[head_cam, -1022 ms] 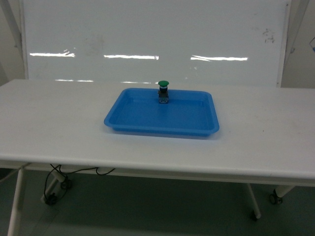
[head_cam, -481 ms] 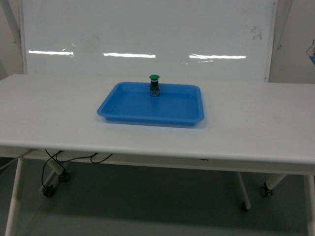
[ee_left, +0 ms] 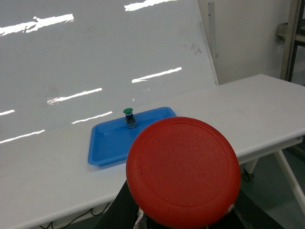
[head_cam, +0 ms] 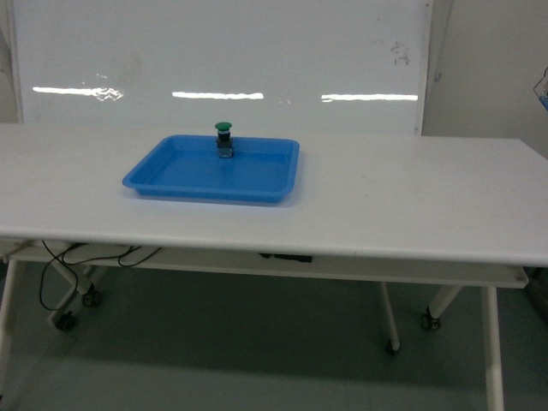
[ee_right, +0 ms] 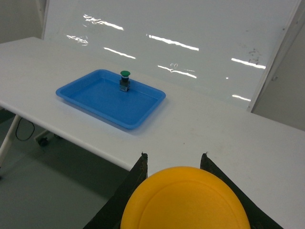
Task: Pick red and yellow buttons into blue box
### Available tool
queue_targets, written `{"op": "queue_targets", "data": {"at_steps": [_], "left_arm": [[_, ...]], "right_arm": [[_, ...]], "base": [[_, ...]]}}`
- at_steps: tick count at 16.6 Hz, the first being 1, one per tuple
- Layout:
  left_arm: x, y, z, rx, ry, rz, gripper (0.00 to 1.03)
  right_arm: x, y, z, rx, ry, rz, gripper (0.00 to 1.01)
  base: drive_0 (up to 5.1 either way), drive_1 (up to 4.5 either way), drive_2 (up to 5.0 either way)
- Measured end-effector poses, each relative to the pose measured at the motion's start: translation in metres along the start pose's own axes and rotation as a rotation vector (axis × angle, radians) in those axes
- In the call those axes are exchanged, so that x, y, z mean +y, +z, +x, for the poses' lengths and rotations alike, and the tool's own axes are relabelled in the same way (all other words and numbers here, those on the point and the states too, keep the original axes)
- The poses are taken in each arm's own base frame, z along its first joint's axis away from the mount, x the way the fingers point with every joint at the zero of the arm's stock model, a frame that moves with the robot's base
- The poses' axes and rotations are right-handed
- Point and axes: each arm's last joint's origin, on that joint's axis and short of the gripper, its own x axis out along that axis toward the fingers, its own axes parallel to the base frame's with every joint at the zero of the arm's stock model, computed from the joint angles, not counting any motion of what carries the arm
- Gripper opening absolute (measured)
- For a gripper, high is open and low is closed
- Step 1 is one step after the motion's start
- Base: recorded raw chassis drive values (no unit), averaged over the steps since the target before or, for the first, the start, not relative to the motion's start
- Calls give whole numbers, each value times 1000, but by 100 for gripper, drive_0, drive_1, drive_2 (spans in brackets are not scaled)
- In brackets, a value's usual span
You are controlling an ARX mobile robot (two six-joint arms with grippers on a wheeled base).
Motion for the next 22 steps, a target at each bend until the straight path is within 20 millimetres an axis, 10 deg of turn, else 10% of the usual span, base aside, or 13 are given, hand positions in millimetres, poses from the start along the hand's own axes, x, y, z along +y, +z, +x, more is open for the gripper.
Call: {"op": "queue_targets", "data": {"at_steps": [22], "left_arm": [[0,0,0,4,-1,-1,24]], "right_arm": [[0,0,0,3,0,0,29]], "base": [[443,-266,-160]]}}
